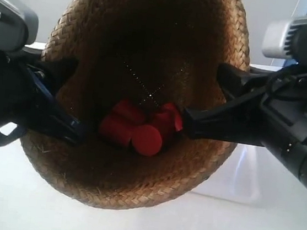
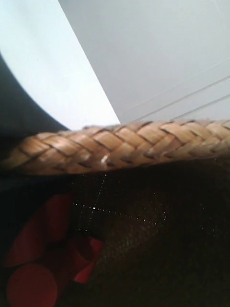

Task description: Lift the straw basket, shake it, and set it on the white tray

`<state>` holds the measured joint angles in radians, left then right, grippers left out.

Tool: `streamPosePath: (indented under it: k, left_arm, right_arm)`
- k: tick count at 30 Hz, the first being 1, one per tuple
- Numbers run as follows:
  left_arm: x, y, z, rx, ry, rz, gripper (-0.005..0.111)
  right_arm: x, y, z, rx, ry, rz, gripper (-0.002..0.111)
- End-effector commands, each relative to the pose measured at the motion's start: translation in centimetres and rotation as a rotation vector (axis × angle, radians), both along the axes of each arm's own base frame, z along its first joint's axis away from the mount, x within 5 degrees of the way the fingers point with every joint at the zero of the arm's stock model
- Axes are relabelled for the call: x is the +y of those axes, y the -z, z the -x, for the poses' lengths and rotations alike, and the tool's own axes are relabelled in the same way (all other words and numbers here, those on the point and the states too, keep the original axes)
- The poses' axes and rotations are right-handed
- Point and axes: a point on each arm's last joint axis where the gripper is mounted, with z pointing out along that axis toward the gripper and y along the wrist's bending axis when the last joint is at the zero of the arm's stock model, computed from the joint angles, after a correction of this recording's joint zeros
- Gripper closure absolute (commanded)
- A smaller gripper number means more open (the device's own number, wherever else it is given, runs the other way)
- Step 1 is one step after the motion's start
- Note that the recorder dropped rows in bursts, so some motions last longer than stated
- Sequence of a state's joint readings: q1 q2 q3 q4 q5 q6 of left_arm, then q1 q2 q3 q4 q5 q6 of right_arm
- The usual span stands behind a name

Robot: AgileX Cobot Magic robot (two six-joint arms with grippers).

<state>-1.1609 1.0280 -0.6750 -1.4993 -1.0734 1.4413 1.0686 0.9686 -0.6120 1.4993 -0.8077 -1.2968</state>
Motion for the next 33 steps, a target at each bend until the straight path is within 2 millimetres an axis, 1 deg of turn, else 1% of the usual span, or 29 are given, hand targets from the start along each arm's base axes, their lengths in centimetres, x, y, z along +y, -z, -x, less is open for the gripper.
streamPosePath:
  k: [1, 2, 5, 8, 10, 12, 14, 16, 17, 18, 19, 20, 21, 22, 23, 24, 25, 26, 27, 28, 30, 33]
  left_arm:
    - [-0.1, -0.2, -0.1, -0.03, 0.036, -0.04, 0.107]
    - [0.0, -0.2, -0.4, -0.031, 0.029, -0.033, 0.107]
    - [0.5, 0.2, -2.0, -0.019, -0.008, -0.01, 0.107]
    - [1.2, 1.1, -4.0, 0.057, -0.003, 0.028, 0.107]
    - [1.8, 1.8, -5.2, 0.102, 0.004, 0.044, 0.107]
    - [2.5, 2.0, -5.9, 0.128, -0.007, 0.066, 0.107]
    - [2.9, 1.9, -6.0, 0.144, 0.007, 0.092, 0.107]
    - [2.8, 1.4, -5.3, 0.159, 0.055, 0.114, 0.107]
    - [2.6, 0.9, -4.4, 0.154, 0.112, 0.114, 0.107]
    - [2.5, 0.1, -3.4, 0.143, 0.164, 0.137, 0.107]
    - [2.5, -1.7, -0.7, 0.062, 0.288, 0.12, 0.107]
    - [2.7, -2.4, 0.3, 0.034, 0.315, 0.138, 0.107]
    - [3.4, -3.2, 1.6, -0.001, 0.307, 0.152, 0.107]
    - [3.7, -3.0, 1.3, 0.012, 0.252, 0.147, 0.107]
    - [3.8, -1.6, -1.2, -0.02, 0.042, 0.046, 0.107]
    - [3.5, -0.9, -2.4, -0.015, -0.001, 0.029, 0.107]
    - [2.0, 1.0, -4.7, 0.065, 0.023, -0.03, 0.107]
    - [1.5, 1.6, -5.3, 0.104, 0.037, -0.054, 0.107]
    - [1.5, 2.2, -5.6, 0.138, 0.017, -0.087, 0.107]
    - [1.8, 2.0, -5.5, 0.128, -0.008, -0.089, 0.107]
    - [2.2, 1.1, -5.0, 0.093, -0.004, -0.065, 0.107]
    - [2.2, 0.3, -4.3, 0.075, 0.046, -0.017, 0.107]
  right_arm:
    - [0.2, -0.8, -0.2, -0.067, -0.016, 0.052, 0.108]
    - [0.2, -0.5, -0.4, -0.061, -0.002, 0.06, 0.108]
    - [0.5, 0.4, -1.6, -0.047, 0.044, 0.095, 0.108]
    - [0.6, 1.2, -3.0, -0.03, 0.09, 0.102, 0.108]
    - [0.8, 1.4, -3.7, -0.009, 0.094, 0.1, 0.108]
    - [1.0, 1.4, -4.2, 0.011, 0.067, 0.095, 0.108]
    - [1.1, 1.1, -4.3, 0.022, 0.049, 0.094, 0.108]
    - [0.9, 0.7, -3.8, 0.051, 0.036, 0.094, 0.108]
    - [0.9, 0.2, -3.0, 0.07, -0.007, 0.104, 0.108]
    - [0.9, -0.4, -1.8, 0.097, -0.078, 0.097, 0.108]
    - [1.2, -2.0, 1.0, 0.035, -0.281, 0.101, 0.108]
    - [1.0, -2.7, 2.4, 0.004, -0.358, 0.056, 0.108]
    - [-0.2, -3.5, 2.8, -0.071, -0.291, 0.066, 0.108]
    - [-1.3, -3.2, 1.6, -0.115, -0.095, 0.065, 0.108]
    - [-1.7, -1.4, -1.0, -0.204, 0.188, 0.109, 0.108]
    - [-0.6, 0.0, -2.5, -0.184, 0.145, 0.154, 0.108]
    - [1.1, 1.7, -5.0, -0.071, 0.037, 0.195, 0.108]
    - [1.6, 2.3, -5.6, -0.009, 0.022, 0.177, 0.108]
    - [1.8, 2.6, -5.9, 0.017, 0.033, 0.179, 0.108]
    - [1.6, 2.2, -5.7, 0.005, 0.037, 0.171, 0.108]
    - [1.3, 1.5, -5.4, -0.013, 0.034, 0.147, 0.108]
    - [1.2, 1.1, -5.1, -0.018, 0.016, 0.131, 0.108]
